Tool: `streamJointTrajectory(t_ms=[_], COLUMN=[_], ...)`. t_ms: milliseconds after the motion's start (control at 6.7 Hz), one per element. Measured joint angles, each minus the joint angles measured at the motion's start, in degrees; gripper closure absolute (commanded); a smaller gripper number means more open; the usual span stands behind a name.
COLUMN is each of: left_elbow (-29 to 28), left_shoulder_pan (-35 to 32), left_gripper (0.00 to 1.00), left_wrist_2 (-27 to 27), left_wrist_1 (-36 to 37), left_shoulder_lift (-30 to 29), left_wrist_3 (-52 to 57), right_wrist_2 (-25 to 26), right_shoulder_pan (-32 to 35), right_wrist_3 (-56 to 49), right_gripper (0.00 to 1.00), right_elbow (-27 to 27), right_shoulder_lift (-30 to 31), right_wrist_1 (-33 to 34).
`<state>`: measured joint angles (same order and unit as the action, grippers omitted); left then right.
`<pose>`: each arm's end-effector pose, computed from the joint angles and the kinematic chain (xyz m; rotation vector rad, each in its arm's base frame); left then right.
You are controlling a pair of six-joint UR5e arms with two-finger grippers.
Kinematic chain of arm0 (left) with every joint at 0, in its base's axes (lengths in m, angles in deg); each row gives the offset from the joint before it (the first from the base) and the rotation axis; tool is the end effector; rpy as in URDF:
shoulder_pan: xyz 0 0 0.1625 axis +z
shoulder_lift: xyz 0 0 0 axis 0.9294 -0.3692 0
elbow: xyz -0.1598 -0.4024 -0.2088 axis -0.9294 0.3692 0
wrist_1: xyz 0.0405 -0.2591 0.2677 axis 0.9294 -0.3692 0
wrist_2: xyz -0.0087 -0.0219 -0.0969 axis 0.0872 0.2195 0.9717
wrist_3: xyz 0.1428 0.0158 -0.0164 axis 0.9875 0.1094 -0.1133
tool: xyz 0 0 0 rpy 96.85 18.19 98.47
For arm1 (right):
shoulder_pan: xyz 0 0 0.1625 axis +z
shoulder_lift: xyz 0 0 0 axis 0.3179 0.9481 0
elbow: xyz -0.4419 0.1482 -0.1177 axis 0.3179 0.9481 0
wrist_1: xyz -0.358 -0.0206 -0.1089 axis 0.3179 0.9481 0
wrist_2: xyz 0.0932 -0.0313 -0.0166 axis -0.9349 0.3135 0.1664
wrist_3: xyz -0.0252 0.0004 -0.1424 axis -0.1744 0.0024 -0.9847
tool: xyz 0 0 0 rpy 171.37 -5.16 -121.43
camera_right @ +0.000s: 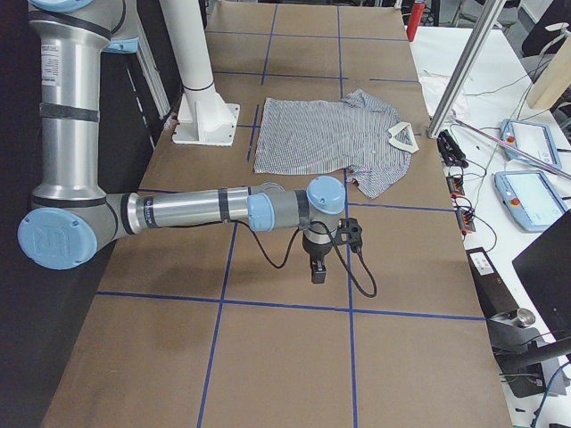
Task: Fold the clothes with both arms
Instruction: 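Move the right arm in from its rest pose toward the shirt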
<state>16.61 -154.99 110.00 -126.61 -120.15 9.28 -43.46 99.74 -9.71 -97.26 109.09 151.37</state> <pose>0.0042 -0.4961 0.6840 0.1128 0.8496 0.1561 -0.0251 -0.4208 0.6998 0.0427 -0.7138 -0.1274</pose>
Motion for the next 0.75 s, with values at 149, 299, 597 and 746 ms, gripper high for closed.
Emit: streamJointTrajectory(t_ms=[149, 299, 597, 746], left_elbow=[1.0, 2.4, 4.6, 5.1], left_shoulder_pan=[-0.5, -1.1, -1.4, -1.3], left_gripper=[0.0, 0.0, 0.0, 0.0], left_wrist_2=[-0.1, -0.2, -1.8, -2.2], left_wrist_1=[1.2, 1.5, 1.5, 1.3], left_shoulder_lift=[-0.5, -0.4, 0.1, 0.1], left_wrist_3=[1.0, 2.1, 2.6, 2.7], right_wrist_2=[0.6, 0.5, 0.1, -1.0], right_shoulder_pan=[0.0, 0.0, -0.2, -0.8], right_wrist_3=[0.0, 0.1, 0.7, 3.4], right_gripper=[0.0, 0.0, 0.0, 0.0], right_elbow=[0.1, 0.3, 0.7, 0.7], right_shoulder_lift=[0.3, 0.5, 0.3, 0.0], right_wrist_1=[-0.2, -0.4, -3.4, -6.7])
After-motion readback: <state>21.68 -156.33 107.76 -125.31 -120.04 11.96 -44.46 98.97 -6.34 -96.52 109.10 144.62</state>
